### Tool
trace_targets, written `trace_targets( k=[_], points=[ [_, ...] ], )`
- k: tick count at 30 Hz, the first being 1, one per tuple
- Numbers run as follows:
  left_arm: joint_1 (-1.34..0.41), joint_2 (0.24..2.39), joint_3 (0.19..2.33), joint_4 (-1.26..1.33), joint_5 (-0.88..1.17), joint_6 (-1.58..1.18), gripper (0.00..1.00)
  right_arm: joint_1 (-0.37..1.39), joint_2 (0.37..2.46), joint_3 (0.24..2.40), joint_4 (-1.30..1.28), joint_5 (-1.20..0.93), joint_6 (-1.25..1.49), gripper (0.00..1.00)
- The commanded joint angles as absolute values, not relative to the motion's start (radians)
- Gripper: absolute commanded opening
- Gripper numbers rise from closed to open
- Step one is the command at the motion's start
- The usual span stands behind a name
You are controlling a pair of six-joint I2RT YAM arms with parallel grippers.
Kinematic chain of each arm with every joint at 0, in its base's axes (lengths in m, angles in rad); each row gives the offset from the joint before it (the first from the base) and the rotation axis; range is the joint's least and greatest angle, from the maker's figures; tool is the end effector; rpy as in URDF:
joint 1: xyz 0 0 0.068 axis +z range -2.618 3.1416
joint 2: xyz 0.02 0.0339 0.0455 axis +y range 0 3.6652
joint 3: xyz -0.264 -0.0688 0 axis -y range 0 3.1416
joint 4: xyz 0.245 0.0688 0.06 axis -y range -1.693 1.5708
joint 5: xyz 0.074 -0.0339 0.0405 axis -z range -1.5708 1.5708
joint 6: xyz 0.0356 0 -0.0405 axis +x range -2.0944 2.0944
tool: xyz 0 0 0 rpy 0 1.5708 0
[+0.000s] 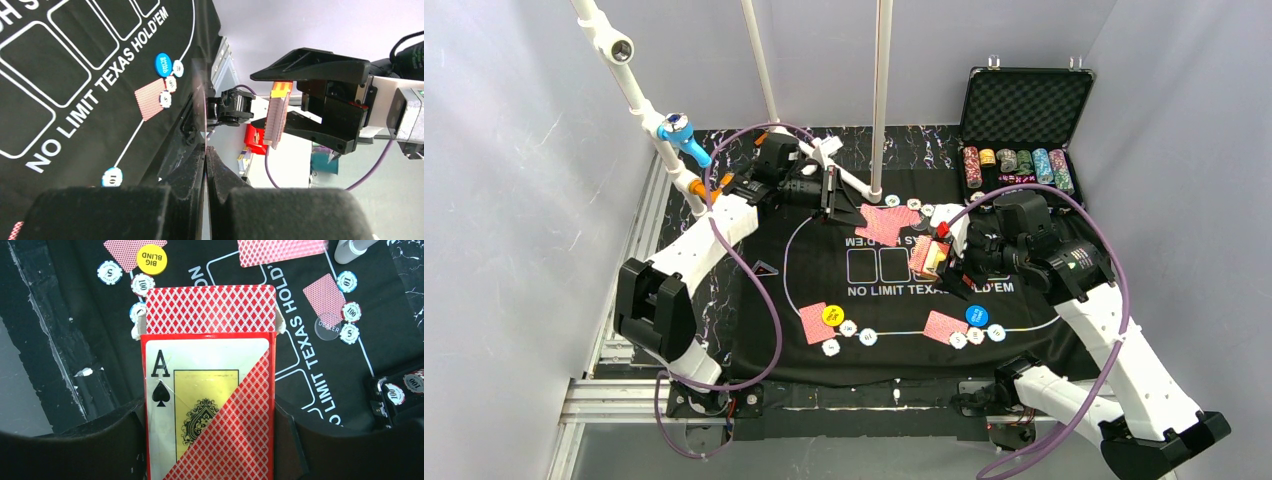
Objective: Distribute texas hold em gaming equipment
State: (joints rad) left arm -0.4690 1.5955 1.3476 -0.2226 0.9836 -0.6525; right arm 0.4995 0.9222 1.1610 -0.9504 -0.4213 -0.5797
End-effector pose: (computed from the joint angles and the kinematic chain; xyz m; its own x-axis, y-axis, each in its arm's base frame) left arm 0.3098 -0.1902 0.3330 -0.8753 0.0664 -0.4791 0.4794 0.2506 -0.8411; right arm 0.1379 0.0918 0.3706 -0.0913 -0.6192 -0.7799 -0.9072 0.3747 -0.1914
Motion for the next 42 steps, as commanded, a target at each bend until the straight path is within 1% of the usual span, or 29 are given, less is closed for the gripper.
trace_targets(
  k=[1,6,13,23,30,42],
  points=[
    [-0.459,1.593,1.332,-0.262,0.962,-0.605,0.0,0.507,0.904,1.171,-0.946,-0.433,-0.588,0.01],
    [-0.495,1.65,1.282,-0.259,0.899,-0.572,0.0,0.506,0.905,1.179,-0.948,-0.436,-0.585,0.01],
    [-0.631,1.729,1.228,-0.23,0.737,-0.481,0.0,0.506,0.908,1.189,-0.962,-0.433,-0.585,0.01],
    [-0.793,1.862,1.233,-0.223,0.564,-0.452,0.0,0.506,0.904,1.209,-0.986,-0.409,-0.594,0.01],
    [-0.857,1.949,1.278,-0.204,0.536,-0.484,0.0,0.506,0.888,1.203,-1.0,-0.404,-0.591,0.01],
    [-0.948,2.06,1.367,-0.107,0.597,-0.588,0.0,0.497,0.88,1.195,-0.998,-0.4,-0.584,0.01]
  ],
)
